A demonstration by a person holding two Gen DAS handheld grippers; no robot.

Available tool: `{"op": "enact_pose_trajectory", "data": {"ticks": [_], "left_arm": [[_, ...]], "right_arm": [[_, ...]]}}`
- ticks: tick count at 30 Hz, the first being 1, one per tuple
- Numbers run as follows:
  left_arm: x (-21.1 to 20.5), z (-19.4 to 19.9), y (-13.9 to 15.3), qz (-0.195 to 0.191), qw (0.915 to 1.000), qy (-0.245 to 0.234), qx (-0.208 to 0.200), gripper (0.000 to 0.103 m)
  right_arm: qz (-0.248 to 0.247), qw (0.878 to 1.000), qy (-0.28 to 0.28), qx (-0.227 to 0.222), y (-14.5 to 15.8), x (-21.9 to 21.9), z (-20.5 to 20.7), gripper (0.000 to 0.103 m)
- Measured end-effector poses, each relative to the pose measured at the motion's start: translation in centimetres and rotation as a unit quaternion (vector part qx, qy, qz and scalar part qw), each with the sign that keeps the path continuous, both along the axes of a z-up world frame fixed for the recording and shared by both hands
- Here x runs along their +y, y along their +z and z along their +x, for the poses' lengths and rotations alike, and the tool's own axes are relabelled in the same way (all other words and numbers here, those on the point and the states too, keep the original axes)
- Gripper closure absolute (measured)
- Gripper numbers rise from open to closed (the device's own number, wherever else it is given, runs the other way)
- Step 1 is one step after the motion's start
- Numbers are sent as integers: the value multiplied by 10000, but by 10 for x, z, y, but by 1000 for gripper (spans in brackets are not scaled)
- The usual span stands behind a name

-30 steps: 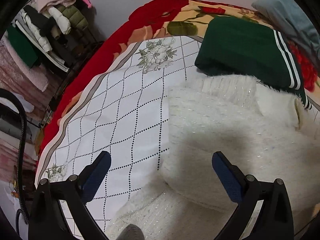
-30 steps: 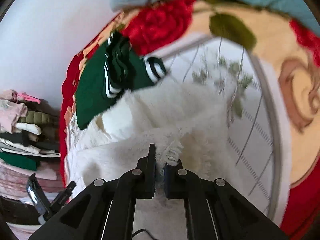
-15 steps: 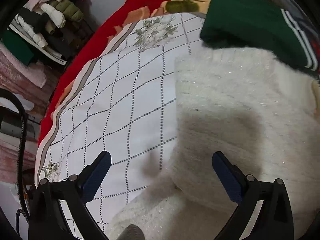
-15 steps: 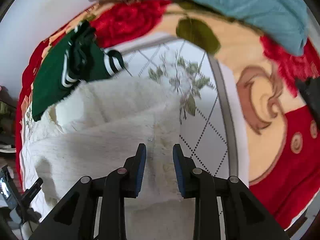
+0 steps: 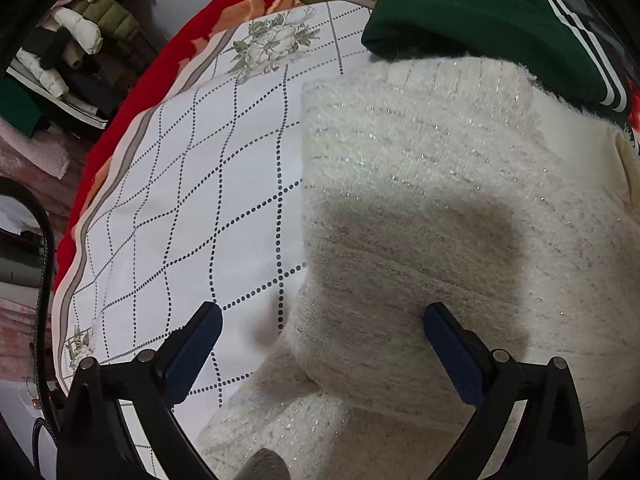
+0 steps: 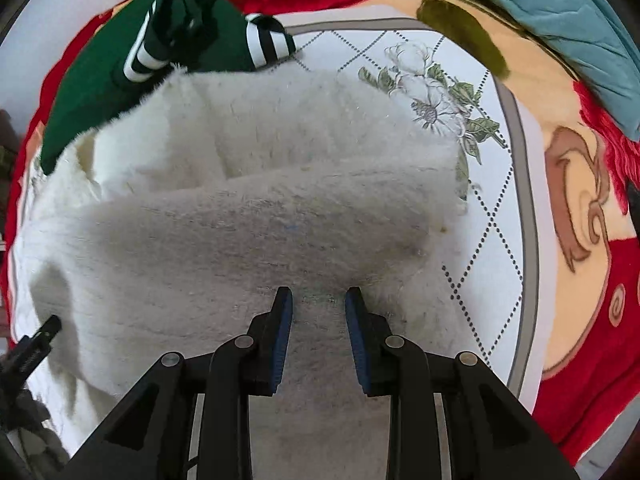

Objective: Fold large clothes

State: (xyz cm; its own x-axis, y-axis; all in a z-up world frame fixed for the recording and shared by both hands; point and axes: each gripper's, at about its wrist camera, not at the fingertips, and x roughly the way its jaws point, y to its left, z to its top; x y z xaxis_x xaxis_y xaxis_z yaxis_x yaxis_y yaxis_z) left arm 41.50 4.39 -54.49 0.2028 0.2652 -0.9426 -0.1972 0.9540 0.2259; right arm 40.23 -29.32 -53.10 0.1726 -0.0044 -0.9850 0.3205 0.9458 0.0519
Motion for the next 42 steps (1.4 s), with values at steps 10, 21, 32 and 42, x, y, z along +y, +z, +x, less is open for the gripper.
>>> {"op": "enact_pose_trajectory", "data": {"ticks": [10,21,32,42], "left_arm": [[5,5,-7,-140,9999,-81,61,0],[-10,-26,46,217,9987,-242,-394,0],[-107,-141,108,1053,9938,21,-355,0],[-290,-231,66,2333,9682,-651,623,0]], "right_arm": [[-248,9994,41,221,-21,7,18,74],[474,9979,69,-435,37,-15,-12,73],[1345,9869,612,-649,118,-119,-108,43],[1119,9884,1019,122,98,-228,-189,43]]}}
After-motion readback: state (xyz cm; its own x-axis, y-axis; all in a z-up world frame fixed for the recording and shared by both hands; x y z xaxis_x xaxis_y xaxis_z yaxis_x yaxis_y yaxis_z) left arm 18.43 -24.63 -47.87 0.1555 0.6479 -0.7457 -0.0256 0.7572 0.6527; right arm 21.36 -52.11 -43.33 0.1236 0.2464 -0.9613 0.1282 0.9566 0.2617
